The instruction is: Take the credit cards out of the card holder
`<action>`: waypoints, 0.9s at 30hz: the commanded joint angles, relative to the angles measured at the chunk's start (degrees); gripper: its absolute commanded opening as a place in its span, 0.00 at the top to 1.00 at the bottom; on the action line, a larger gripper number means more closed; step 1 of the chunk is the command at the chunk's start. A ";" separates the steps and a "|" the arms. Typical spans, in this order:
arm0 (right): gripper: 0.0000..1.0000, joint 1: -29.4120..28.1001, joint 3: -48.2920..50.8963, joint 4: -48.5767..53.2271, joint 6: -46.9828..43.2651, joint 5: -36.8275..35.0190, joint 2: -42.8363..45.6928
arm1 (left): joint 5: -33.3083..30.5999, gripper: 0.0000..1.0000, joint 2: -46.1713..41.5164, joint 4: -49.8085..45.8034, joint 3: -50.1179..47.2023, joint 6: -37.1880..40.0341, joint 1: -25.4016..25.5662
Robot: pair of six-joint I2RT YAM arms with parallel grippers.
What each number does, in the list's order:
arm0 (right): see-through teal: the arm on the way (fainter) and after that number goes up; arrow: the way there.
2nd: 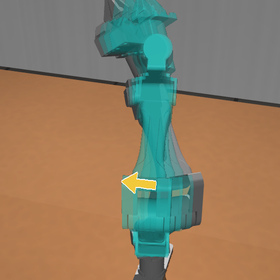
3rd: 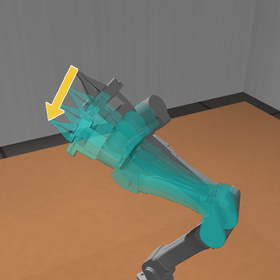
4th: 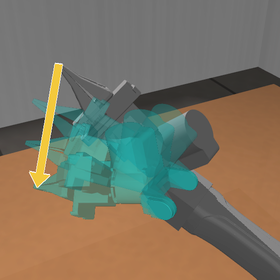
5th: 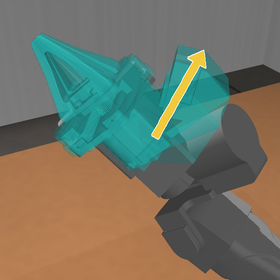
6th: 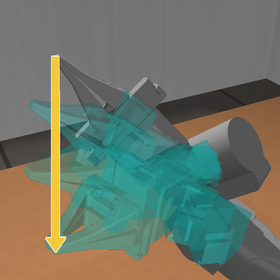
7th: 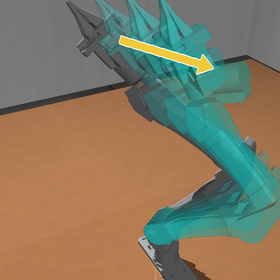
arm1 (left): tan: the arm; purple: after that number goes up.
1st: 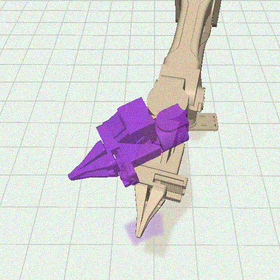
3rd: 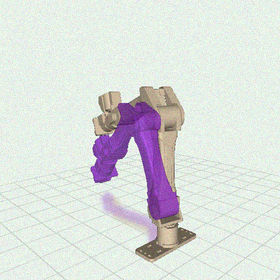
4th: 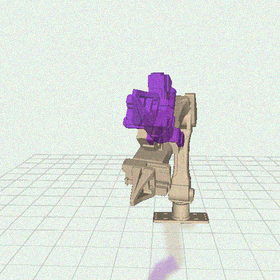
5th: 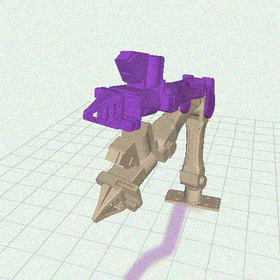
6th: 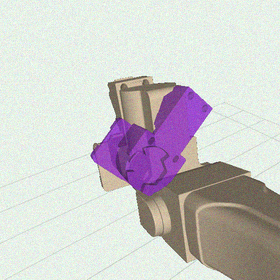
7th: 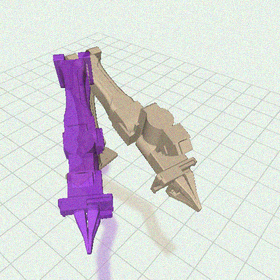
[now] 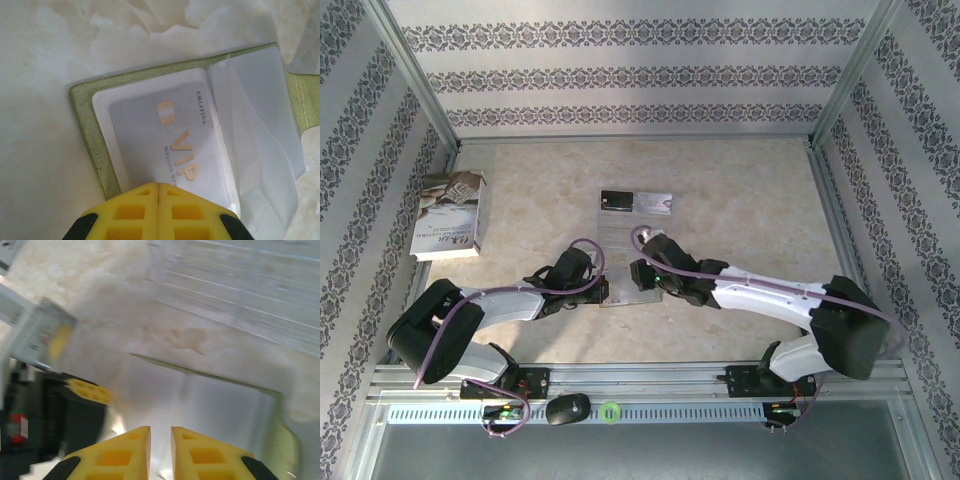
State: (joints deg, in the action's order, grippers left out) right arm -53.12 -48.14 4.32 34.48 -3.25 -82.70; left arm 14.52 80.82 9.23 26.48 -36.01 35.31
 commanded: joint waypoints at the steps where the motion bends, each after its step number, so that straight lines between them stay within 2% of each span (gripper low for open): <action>1: 0.82 0.01 -1.84 0.31 -1.97 4.37 -2.61 | -0.25 1.00 -1.81 -4.02 1.43 1.82 0.55; 9: 0.80 4.17 5.35 -2.29 1.98 0.23 2.16 | 2.26 1.00 -2.81 -5.85 6.73 1.49 2.72; 15: 0.80 7.71 10.02 -2.19 3.17 -1.54 7.76 | 4.92 1.00 5.02 -3.47 11.58 0.43 5.89; 22: 0.79 10.05 14.05 -2.59 2.94 -1.64 13.05 | 10.16 1.00 18.56 -0.24 17.79 -1.33 9.62; 27: 0.77 10.13 13.85 -3.51 2.64 1.41 11.96 | 9.99 1.00 18.51 -0.35 17.83 -1.42 9.78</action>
State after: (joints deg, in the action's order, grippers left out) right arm -43.22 -34.81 2.72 37.17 -3.44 -70.46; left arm 23.35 99.50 9.02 44.99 -36.71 44.21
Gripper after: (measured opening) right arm 0.228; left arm 0.063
